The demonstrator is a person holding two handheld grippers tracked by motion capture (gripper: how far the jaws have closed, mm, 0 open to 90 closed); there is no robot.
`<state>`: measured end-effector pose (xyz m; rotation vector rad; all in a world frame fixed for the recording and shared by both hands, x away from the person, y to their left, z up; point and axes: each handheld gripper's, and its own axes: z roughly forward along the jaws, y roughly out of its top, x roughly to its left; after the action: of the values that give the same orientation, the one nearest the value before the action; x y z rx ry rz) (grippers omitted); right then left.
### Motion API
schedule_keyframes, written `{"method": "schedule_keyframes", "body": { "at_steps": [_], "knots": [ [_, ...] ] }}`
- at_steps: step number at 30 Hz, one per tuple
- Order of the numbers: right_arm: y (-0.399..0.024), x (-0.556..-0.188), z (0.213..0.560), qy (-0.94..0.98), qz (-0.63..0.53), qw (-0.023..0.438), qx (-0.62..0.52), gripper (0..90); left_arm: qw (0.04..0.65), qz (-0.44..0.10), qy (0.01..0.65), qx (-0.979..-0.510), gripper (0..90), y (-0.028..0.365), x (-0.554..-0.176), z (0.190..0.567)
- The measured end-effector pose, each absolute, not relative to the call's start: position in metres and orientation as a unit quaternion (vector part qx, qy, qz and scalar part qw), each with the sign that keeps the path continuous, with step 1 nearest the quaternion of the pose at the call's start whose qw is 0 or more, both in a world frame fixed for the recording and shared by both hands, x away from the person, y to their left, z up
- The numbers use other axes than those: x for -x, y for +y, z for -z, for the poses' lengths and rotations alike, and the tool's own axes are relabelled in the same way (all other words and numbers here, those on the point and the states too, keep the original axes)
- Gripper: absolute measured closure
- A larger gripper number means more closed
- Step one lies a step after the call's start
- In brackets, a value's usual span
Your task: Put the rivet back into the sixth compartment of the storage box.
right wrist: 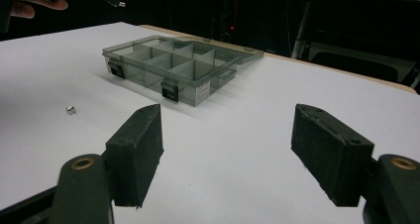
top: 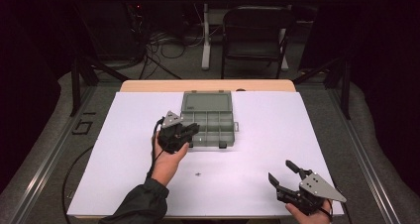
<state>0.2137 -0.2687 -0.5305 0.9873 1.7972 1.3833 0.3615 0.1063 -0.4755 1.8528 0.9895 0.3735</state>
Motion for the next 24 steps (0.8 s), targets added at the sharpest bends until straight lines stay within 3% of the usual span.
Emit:
{"method": "schedule_keyframes", "body": {
  "at_steps": [24],
  "knots": [
    [-0.269, -0.214, 0.531, 0.686, -0.531, 0.325, -0.376, 28.1, 0.440, -0.135, 0.444, -0.769, 83.2, 0.095, -0.393, 0.506]
  ]
}}
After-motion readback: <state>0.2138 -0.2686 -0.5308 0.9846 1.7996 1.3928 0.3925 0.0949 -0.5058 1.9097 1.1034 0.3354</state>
